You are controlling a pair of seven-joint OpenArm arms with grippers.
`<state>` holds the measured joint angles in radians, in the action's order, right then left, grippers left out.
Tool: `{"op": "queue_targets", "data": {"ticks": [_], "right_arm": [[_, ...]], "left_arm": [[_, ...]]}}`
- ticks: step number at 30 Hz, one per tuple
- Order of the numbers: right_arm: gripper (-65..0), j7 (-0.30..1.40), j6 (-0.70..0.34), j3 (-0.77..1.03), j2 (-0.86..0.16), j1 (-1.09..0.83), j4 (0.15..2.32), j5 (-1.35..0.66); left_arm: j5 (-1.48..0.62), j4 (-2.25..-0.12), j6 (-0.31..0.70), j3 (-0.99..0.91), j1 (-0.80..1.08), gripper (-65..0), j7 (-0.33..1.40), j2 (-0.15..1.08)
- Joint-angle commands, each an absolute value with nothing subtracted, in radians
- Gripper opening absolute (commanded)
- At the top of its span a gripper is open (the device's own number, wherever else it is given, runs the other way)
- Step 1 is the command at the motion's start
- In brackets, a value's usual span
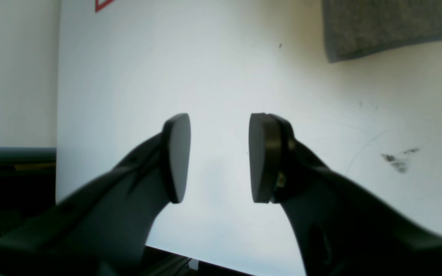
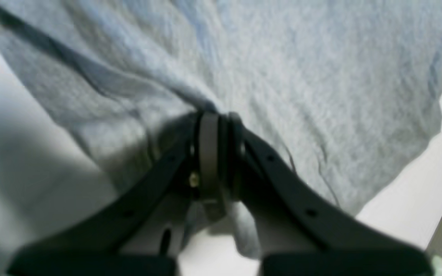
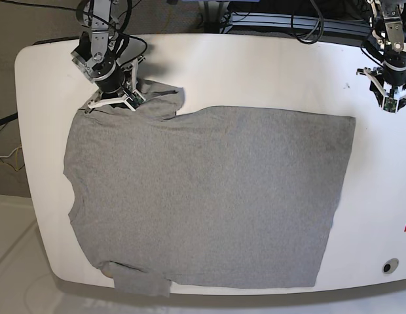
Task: Fold the T-shirt properly
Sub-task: 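Close the right gripper on the shoulder fabric and lift it, then lower the left gripper to the shirt's shoulder corner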
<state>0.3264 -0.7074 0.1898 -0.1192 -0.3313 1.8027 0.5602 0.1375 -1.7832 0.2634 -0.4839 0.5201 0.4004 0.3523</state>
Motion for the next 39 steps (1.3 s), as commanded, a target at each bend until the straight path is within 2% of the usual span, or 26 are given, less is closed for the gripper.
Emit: {"op": "queue_targets", "data": {"ticks": [1, 8, 13, 26, 32, 34, 36, 39], "right_arm": [[-59.1, 0.313, -0.698, 0.187, -0.129, -0.303, 1.817, 0.549], [-60.4, 0.321, -0.698, 0.190, -0.134, -0.281, 1.813, 0.541], [-65.0, 0.324, -0.698, 0.182, -0.140, -0.265, 1.794, 0.533], [-65.0, 0.337, -0.698, 0.171, -0.131, -0.282, 1.794, 0.545], [-65.0, 0.341, -0.698, 0.183, -0.134, -0.289, 1.782, 0.536], [-62.8, 0.343, -0.698, 0.182, -0.133, -0.289, 1.783, 0.535], [-60.2, 0.346, -0.698, 0.182, -0.133, -0.288, 1.788, 0.537], [-63.2, 0.362, -0.698, 0.174, -0.134, -0.290, 1.793, 0.545]], "left_arm": [[0.141, -1.761, 0.261, -0.491, 0.492, -39.5, 0.387, 0.405], [0.140, -1.734, 0.261, -0.491, 0.445, -39.0, 0.398, 0.439], [0.135, -1.762, 0.254, -0.490, 0.425, -40.3, 0.397, 0.428], [0.133, -1.821, 0.249, -0.432, 0.451, -41.0, 0.408, 0.406], [0.127, -1.859, 0.246, -0.447, 0.507, -39.2, 0.399, 0.387], [0.127, -1.853, 0.249, -0.438, 0.505, -39.0, 0.396, 0.387], [0.132, -1.837, 0.258, -0.421, 0.494, -38.6, 0.392, 0.393], [0.214, -1.722, 0.374, -0.278, 0.410, -33.4, 0.379, 0.468]]}}
